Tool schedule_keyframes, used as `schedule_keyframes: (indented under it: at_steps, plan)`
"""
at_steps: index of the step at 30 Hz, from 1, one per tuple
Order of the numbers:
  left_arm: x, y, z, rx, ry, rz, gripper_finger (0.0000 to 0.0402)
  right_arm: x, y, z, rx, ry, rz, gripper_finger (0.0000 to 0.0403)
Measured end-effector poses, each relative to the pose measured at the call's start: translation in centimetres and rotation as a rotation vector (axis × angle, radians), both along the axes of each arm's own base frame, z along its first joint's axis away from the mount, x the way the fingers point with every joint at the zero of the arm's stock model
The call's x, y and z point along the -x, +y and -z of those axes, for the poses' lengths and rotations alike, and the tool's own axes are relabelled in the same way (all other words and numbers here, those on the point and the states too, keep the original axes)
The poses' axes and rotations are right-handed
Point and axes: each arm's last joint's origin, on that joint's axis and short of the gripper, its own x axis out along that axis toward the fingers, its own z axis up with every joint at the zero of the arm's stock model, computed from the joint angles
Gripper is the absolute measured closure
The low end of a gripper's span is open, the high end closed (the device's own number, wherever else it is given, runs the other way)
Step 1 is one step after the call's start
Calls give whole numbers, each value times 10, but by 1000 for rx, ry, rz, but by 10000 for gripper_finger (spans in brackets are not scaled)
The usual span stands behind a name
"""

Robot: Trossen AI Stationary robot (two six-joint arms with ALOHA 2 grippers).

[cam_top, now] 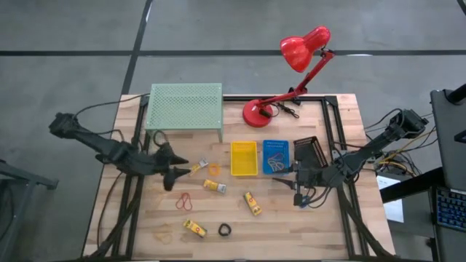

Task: Pick & Place Office Desk Supplies
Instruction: Put the red rubber band into the blue basket

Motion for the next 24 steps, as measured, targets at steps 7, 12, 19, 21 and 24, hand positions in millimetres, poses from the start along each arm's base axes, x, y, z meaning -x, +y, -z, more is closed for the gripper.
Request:
schedule_keyframes:
  at_steps: [7,12,19,21,24]
  plan:
    - [-31,-19,-12,116,411,-107,183,0,0,0,0,0,0,328]
    - [-42,-30,1,266,720,-202,183,0,0,0,0,0,0,320]
    - [-50,-39,37,387,892,-277,183,0,0,0,0,0,0,314]
    - [-55,-42,45,412,881,-261,183,0,0,0,0,0,0,315]
    - [-62,-46,56,432,861,-242,183,0,0,0,0,0,0,319]
